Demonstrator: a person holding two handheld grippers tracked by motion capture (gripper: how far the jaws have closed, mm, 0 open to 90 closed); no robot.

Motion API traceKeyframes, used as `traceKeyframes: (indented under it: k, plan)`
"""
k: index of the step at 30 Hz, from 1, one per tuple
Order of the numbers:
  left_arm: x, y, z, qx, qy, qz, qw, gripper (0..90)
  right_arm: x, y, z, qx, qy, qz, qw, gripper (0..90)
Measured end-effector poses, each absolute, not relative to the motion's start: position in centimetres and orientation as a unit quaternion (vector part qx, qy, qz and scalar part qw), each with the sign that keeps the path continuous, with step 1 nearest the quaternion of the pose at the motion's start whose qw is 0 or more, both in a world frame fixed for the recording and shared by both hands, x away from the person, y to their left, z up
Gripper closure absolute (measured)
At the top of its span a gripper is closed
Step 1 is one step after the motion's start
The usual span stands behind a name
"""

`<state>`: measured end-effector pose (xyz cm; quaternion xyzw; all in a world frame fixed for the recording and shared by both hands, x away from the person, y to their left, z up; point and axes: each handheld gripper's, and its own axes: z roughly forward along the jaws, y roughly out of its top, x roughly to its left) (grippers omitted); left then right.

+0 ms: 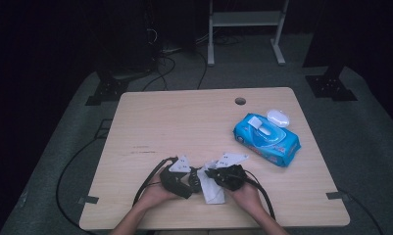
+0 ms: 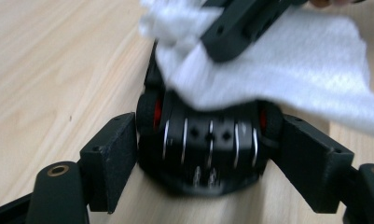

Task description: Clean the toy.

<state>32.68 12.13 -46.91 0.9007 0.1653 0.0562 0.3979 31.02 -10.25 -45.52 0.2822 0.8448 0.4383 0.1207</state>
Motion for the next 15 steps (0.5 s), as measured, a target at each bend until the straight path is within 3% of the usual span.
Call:
traceKeyframes:
  k: [4, 8, 15]
  plan:
    - [32.5, 11.9, -46.9, 0.904, 0.154, 0.074, 0.391, 26.8, 30.8, -9.9, -45.5, 0.279, 0.847, 0.436, 0.123, 87.2]
    - [32.5, 11.5, -46.9, 0.907, 0.146, 0.073, 0.389, 27.0, 30.1, -8.1, -45.8, 0.249, 0.852, 0.451, 0.097, 87.1]
    - [32.6, 11.6, -47.1, 0.903, 0.152, 0.066, 0.397, 27.0, 31.9, -8.6, -45.5, 0.272, 0.849, 0.434, 0.131, 87.1]
